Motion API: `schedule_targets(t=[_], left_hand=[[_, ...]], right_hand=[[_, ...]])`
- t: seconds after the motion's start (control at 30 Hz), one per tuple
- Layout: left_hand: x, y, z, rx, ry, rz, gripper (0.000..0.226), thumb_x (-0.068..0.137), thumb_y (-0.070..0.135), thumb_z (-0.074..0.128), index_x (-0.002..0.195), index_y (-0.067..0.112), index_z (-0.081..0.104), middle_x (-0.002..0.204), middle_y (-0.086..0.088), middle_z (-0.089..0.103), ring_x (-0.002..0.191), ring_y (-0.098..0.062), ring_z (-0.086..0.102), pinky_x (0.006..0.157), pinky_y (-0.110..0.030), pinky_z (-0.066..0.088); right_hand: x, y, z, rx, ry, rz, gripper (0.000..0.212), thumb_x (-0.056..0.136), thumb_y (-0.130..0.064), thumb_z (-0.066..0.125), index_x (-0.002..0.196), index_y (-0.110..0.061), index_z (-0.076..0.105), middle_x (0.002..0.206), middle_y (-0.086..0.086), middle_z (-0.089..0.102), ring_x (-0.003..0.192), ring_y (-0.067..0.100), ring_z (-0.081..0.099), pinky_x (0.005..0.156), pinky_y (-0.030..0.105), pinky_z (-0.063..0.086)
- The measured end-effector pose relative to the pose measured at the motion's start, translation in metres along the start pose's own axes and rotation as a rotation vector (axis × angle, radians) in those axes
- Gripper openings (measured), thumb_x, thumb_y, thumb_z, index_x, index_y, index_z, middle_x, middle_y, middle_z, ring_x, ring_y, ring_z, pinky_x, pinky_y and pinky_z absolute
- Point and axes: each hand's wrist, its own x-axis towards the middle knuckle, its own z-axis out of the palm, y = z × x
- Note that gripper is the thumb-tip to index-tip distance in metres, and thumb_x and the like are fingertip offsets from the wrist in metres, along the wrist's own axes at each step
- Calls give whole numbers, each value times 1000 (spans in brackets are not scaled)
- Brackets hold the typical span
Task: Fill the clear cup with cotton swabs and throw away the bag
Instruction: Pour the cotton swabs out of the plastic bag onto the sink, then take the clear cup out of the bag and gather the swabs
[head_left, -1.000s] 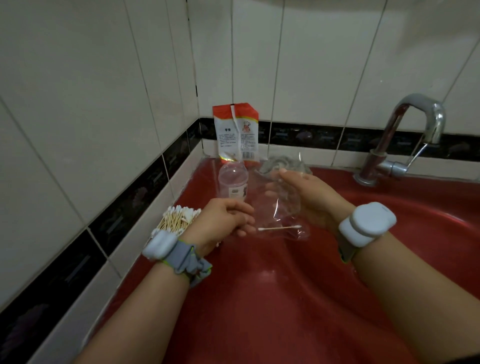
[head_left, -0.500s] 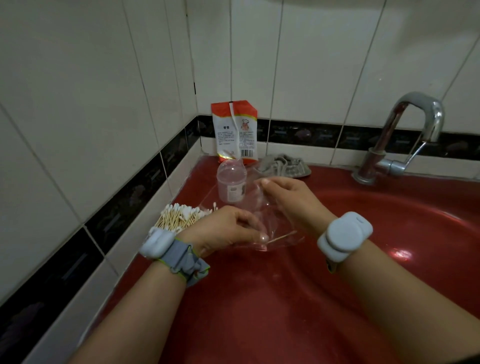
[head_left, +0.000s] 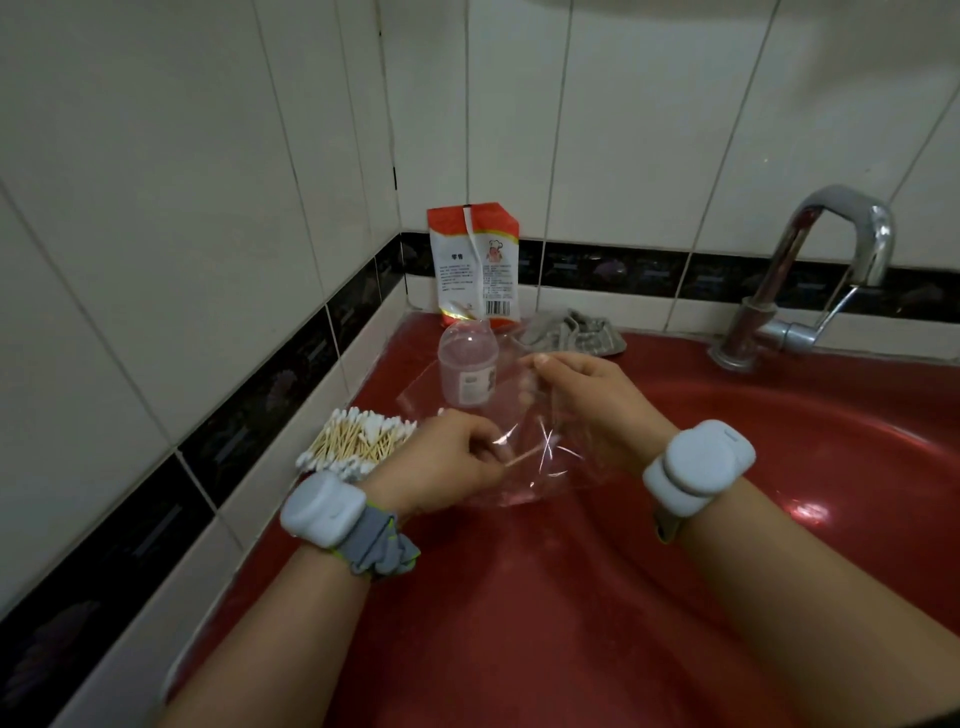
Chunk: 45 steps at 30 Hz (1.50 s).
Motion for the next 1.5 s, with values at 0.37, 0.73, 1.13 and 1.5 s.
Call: schedule_targets(t=[0.37, 0.73, 1.13, 1.5], left_hand=[[-11, -44, -30, 293, 336, -185, 10, 80, 11, 51, 83, 19, 55, 62, 4, 57, 62, -19, 54, 59, -27, 38], [-2, -13, -20, -248, 405, -191, 17, 85, 6, 55, 90, 16, 67, 83, -5, 66, 61, -9, 53, 52, -19, 39], [16, 5, -17, -689, 435, -80, 16, 92, 11, 55, 96, -3, 63, 52, 1, 59, 39, -8, 44, 36, -15, 31], [49, -23, -59, -310, 843, -177, 18, 90, 8, 46, 99, 7, 63, 70, -2, 61, 50, -8, 58, 61, -28, 52]], right_hand=[[6, -9, -42, 60, 165, -25, 12, 91, -14, 59, 95, -6, 67, 77, 13, 63, 59, 19, 60, 55, 26, 50], [5, -12, -26, 572, 34, 74, 22, 96, -20, 48, 84, -9, 63, 63, -3, 68, 56, 7, 66, 51, 20, 53], [22, -1, 13, 580, 4, 101, 28, 94, -44, 49, 95, -21, 65, 94, -4, 70, 87, 9, 67, 72, 26, 54], [57, 17, 22, -119, 103, 72, 61, 83, -3, 66, 137, -6, 39, 130, 8, 49, 108, 15, 50, 90, 31, 43]])
